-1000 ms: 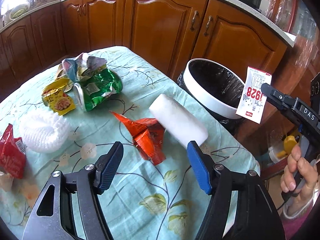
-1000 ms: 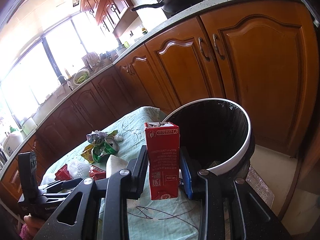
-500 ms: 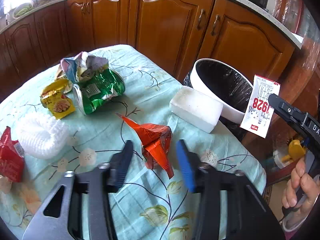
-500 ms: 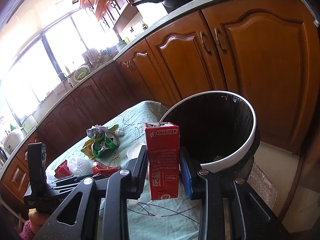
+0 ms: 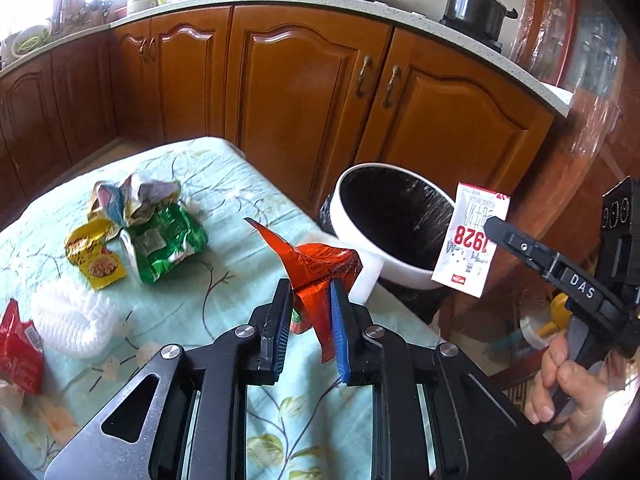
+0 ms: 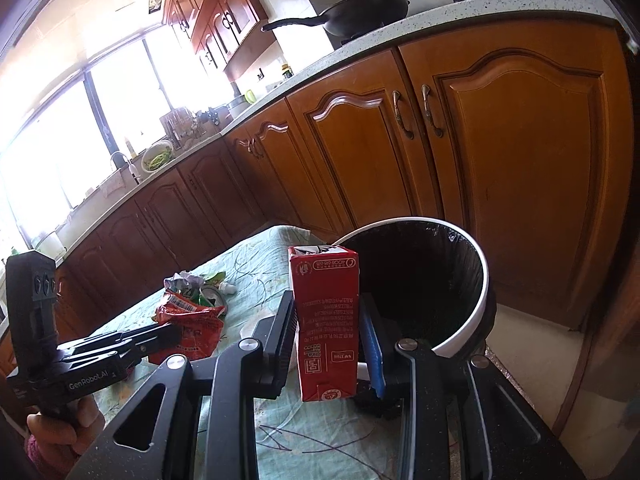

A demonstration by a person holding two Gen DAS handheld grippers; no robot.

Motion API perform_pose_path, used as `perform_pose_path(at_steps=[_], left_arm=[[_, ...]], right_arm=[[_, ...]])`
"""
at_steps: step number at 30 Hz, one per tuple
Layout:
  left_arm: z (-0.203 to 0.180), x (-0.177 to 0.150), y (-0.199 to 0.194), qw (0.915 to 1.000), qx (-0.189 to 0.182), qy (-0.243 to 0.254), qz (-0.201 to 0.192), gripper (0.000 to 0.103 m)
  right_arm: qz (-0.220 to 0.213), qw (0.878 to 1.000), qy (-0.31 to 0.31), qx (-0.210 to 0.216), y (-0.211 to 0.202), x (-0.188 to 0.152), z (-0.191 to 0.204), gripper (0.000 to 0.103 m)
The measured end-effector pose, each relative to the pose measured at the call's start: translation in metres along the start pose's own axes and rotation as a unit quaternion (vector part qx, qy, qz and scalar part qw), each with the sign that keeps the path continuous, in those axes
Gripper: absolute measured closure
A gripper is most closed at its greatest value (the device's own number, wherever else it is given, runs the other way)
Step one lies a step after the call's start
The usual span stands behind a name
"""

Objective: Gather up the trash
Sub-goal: 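Grasp orange wrapper with left tool while right tool drops red carton in bin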

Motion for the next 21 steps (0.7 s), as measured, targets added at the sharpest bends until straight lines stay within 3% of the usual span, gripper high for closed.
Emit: perform_pose_path(at_steps=[9, 21], left_arm=[[-0.043, 0.045, 0.035, 0.9987, -0.025, 0.043, -0.011, 0.086], [-0.057, 0.072, 0.092, 0.9976, -0.038, 0.055, 0.015, 0.086]], right_arm=[[-0.021, 0.999, -0.003, -0.029, 0.010, 0.019, -0.020, 0.072], [-0.003, 0.999, 0.006, -0.052, 0.047, 0.028, -0.048, 0.072]])
Point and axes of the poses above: each gripper's, at about its wrist camera, not at the fingertips, and y roughly the way its jaws point, z to its left, x to its top, the point moved 7 cm from there along y, roughly the way its jaws point, and after that the axes turned 12 degrees about -x, right-handed, at the moved point
